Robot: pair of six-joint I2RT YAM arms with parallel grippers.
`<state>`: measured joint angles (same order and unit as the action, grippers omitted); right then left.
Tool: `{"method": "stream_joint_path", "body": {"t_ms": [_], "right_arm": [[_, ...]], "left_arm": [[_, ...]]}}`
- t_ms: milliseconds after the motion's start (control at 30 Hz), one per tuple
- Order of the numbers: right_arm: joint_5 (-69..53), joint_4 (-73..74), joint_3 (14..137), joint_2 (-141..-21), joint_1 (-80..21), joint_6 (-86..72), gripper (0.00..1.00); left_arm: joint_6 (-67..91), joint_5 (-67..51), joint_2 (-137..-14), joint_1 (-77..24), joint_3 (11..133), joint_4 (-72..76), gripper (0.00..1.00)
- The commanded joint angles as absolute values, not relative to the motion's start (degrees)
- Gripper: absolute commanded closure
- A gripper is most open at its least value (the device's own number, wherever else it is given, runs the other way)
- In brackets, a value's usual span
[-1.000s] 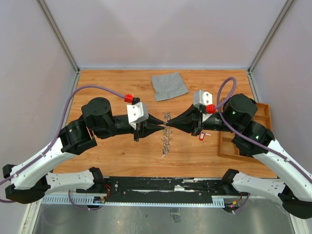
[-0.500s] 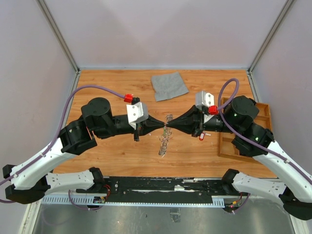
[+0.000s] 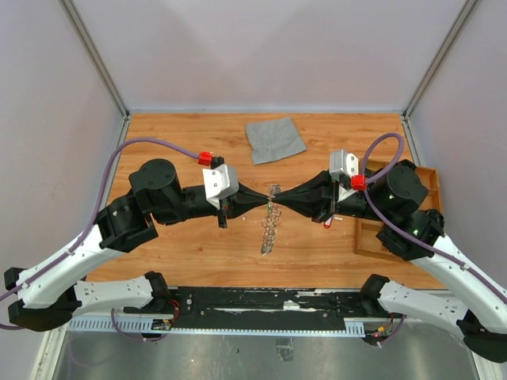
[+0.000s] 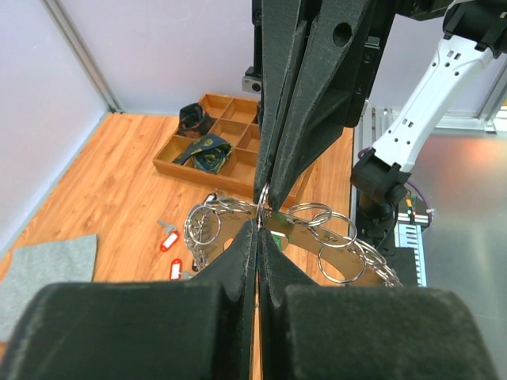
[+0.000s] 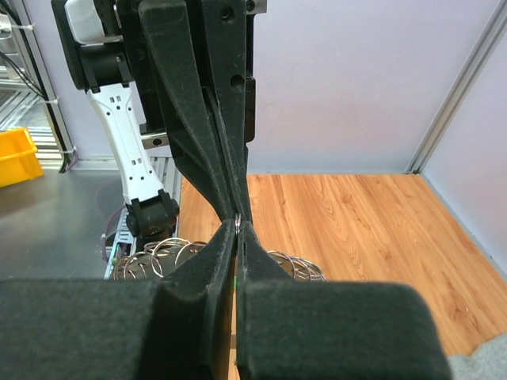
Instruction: Put the keys on the keyring
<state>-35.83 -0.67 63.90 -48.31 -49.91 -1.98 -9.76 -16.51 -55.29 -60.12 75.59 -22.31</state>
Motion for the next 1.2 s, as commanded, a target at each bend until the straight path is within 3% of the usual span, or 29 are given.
{"method": "stream_joint_path", "body": {"t_ms": [0, 733, 967, 1167], "right_arm": [[-34.2, -8.7, 64.0, -46.5, -50.7, -3.6, 0.99], [-31.5, -20.0, 60.1, -47.1, -50.7, -7.9, 0.99], [-31.3, -18.5, 60.2, -46.6, -50.7, -6.9, 0.99], [-34.0, -16.5, 60.9, -46.0, -50.7, -6.0, 0.99]], "left_arm": [[-9.1, -14.8, -54.2, -60.0, 74.9, -21.5, 1.00], [-7.0, -16.9, -54.9, -60.0, 73.5, -19.0, 0.99], [-6.4, -17.2, -53.7, -60.0, 72.7, -17.3, 0.77], [-4.3, -15.7, -50.9, -60.0, 70.6, -13.3, 0.71]]}}
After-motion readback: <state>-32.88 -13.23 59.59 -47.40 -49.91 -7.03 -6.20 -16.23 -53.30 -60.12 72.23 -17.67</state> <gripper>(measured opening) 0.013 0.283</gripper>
